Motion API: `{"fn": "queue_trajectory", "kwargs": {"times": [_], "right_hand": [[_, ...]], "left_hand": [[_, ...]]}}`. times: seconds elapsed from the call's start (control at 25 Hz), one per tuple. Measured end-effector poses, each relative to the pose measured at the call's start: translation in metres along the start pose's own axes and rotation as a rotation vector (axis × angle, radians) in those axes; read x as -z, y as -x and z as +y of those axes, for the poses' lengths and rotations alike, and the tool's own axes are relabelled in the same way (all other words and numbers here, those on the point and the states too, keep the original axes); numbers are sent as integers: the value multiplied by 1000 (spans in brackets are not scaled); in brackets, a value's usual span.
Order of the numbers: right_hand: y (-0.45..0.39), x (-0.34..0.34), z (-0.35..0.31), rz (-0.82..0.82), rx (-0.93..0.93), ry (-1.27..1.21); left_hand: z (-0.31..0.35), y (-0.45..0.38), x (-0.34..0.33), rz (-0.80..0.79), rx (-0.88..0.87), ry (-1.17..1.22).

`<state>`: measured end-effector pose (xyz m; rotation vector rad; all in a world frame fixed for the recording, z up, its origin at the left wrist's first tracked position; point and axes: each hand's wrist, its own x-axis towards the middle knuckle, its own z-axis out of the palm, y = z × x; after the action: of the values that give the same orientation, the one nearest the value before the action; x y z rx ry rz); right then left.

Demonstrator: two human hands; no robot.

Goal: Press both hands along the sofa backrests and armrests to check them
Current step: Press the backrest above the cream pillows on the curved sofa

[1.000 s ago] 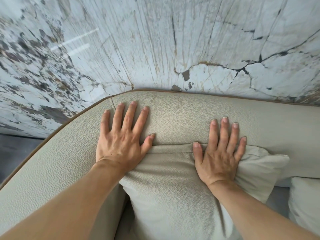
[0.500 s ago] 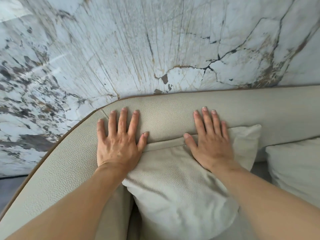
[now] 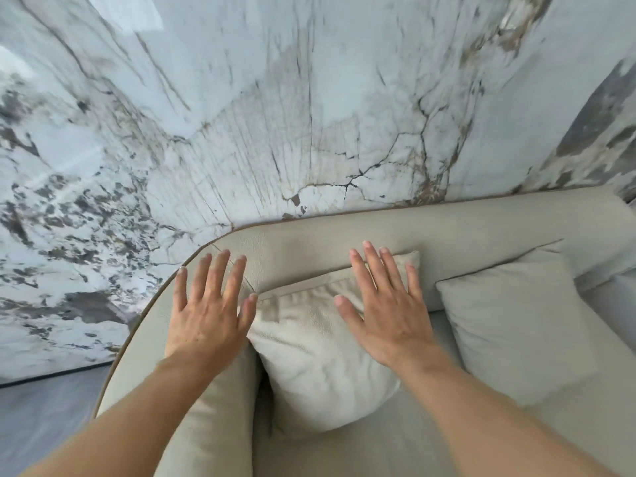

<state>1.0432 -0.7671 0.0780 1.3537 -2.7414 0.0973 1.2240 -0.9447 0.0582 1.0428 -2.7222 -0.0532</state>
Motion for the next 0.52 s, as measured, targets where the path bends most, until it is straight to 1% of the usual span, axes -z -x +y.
{"fn": "queue_trajectory", "kwargs": {"times": [0.12, 0.24, 0.4, 0.52], "right_hand": [[24, 54, -8, 36, -5, -19], [46, 108, -16, 93, -10, -54], [87, 171, -20, 107, 1, -31], [122, 218, -22, 156, 0, -48]], "left_hand": [[-18, 32, 58, 12, -45, -99], [-28, 55, 118, 3, -27, -143], [-20, 88, 193, 24, -22, -161], [-7, 122, 240, 50, 7, -166]]}}
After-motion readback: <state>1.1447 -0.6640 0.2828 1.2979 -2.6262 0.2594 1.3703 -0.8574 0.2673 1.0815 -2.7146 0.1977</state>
